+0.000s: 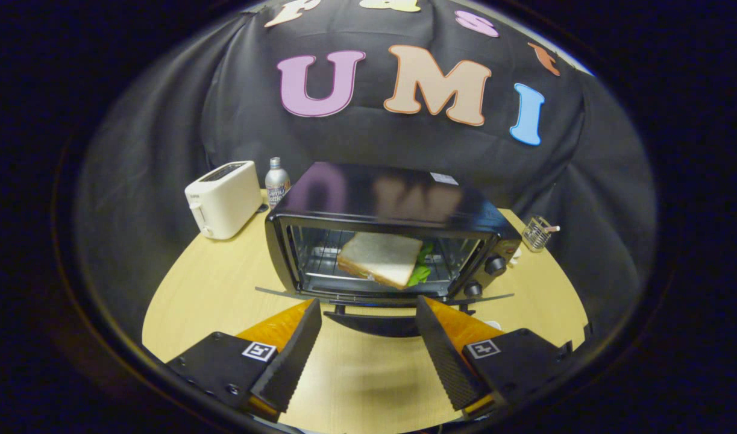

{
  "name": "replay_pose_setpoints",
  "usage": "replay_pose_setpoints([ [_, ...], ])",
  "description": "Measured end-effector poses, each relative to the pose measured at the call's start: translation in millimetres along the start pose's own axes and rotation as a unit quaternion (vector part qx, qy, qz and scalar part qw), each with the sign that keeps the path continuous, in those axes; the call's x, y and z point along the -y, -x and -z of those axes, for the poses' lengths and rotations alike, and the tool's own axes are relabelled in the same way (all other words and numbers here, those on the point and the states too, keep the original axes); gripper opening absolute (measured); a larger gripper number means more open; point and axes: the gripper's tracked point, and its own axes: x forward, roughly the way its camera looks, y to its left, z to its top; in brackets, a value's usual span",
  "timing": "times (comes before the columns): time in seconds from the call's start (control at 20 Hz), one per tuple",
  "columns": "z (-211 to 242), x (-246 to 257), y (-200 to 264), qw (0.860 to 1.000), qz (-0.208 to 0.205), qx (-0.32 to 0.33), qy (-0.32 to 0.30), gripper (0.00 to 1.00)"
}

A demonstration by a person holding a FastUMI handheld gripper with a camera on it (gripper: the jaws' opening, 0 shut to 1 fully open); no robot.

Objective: Open the toaster oven, put the food inside, and close the toaster oven door.

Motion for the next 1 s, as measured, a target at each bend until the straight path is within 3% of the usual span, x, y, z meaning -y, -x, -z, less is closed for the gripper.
replay_pose_setpoints([
  [0.7,-67,5,-55,0.998,0.000,0.055,-0.032,0.99],
  [1.0,-74,2,-56,0.998,-0.018,0.040,-0.046,0.99],
])
